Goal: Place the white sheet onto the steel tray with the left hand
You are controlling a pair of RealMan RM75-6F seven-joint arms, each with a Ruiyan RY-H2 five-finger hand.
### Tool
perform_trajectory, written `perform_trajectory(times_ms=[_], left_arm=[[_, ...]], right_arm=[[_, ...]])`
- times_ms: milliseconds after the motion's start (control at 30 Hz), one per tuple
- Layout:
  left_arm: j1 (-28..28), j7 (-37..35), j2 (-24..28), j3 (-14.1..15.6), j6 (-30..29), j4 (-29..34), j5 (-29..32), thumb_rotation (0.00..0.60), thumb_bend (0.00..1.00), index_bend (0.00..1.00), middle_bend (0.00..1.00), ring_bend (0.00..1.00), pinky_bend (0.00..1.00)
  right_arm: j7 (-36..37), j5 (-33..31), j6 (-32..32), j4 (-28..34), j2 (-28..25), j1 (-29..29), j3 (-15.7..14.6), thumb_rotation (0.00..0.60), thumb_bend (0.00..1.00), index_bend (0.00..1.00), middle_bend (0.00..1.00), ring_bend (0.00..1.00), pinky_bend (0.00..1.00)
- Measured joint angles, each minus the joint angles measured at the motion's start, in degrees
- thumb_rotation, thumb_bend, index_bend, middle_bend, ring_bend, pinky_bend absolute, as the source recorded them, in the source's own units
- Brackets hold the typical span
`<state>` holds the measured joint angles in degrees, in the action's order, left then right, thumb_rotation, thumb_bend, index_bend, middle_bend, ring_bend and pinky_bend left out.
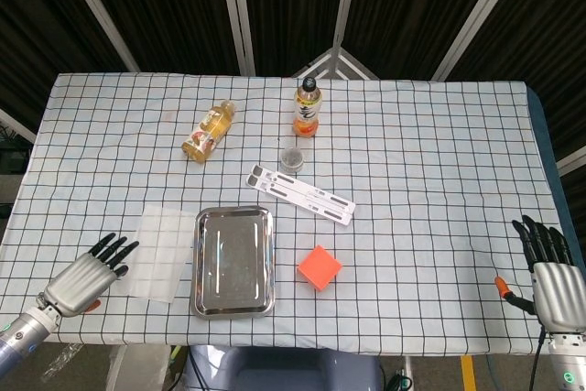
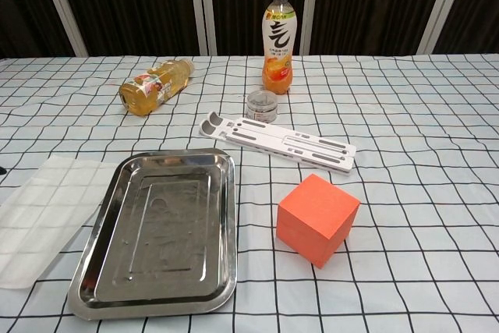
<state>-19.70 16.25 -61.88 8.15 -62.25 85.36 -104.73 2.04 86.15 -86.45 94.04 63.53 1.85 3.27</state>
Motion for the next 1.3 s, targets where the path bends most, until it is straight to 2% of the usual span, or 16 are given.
perform_trajectory(times_ms=[433, 867, 1067, 1300], left_arm=[[-2.38, 1.53, -4.25, 0.50, 1.69, -4.89, -1.03, 0.600, 0.16, 0.40, 0.00, 0.00, 0.00], [-4.18, 0.70, -6.66, 0.42, 3.73, -6.16, 0.99, 0.600, 0.16, 0.41, 0.00, 0.00, 0.00], [-5.27, 0.63, -7.96, 0.18, 4.93, -6.43, 1.78, 0.600, 0.22, 0.43, 0.00, 0.00, 0.00], [-5.88, 0.68, -8.76, 0.56, 5.79, -5.71, 2.44, 0.600, 0.39, 0.52, 0.00, 0.00, 0.00]], right_arm=[[0.39, 0.03, 0.07, 0.15, -0.13, -0.03, -0.04, 0.600, 0.33, 0.00, 0.00, 0.00, 0.00], [0.49, -0.04, 0.09, 0.24, -0.13, -0.06, -0.02, 0.600, 0.32, 0.00, 0.00, 0.00, 0.00], [0.58, -0.11, 0.07, 0.31, -0.16, -0.10, 0.01, 0.600, 0.32, 0.00, 0.00, 0.00, 0.00], [0.86, -0.05, 0.02, 0.33, -0.25, -0.14, 0.00, 0.600, 0.32, 0.00, 0.00, 0.00, 0.00]])
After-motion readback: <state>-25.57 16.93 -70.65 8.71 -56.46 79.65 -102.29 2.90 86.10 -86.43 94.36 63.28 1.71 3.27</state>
